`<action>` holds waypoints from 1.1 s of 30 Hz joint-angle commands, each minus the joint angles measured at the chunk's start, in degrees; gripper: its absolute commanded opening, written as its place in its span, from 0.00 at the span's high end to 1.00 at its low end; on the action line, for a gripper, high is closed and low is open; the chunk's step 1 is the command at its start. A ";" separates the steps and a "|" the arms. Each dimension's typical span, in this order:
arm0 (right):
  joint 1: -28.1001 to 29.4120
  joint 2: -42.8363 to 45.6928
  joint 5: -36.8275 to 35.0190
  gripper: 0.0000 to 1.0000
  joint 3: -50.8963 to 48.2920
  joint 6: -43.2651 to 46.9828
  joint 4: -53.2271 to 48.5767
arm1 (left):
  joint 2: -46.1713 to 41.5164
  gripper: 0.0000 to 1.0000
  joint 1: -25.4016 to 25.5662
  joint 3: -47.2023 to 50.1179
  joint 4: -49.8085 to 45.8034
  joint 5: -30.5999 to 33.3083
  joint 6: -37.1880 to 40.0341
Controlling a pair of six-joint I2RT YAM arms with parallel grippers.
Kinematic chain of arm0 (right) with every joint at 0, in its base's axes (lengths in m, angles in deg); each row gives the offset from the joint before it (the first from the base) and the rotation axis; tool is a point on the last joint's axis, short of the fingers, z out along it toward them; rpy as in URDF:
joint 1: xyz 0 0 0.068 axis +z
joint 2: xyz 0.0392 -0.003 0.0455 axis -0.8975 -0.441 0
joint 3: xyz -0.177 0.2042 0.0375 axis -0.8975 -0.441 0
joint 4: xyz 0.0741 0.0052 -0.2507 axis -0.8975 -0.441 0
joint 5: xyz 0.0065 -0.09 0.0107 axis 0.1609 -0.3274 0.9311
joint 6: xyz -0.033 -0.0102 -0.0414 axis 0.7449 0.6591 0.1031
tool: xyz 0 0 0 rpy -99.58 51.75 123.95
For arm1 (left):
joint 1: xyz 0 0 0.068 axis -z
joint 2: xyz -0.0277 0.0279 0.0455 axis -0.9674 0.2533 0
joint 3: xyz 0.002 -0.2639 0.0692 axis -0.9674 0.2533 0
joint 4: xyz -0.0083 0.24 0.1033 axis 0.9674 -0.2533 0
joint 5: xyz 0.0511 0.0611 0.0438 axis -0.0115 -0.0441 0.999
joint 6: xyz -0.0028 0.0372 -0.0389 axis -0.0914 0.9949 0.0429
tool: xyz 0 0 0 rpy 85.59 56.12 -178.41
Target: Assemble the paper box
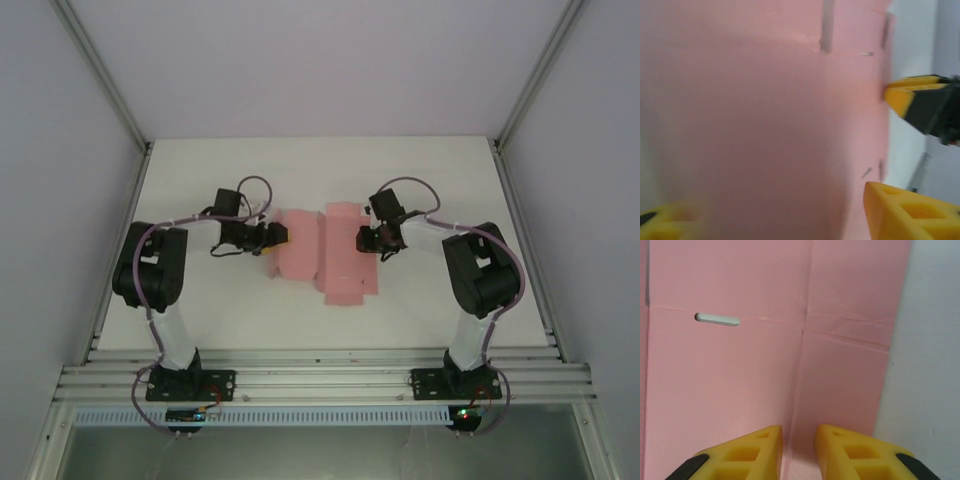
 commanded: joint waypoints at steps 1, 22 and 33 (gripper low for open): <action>-0.53 -3.18 2.10 0.71 -4.23 -0.76 -2.06 | -1.66 0.41 0.20 2.76 13.70 -9.71 -5.06; -3.41 12.74 8.46 0.52 -9.68 0.22 6.39 | -13.09 1.00 0.76 0.03 3.47 2.21 3.02; -14.68 40.65 23.56 0.01 -21.93 -1.09 12.99 | -30.15 1.00 4.09 0.89 13.60 -12.13 4.70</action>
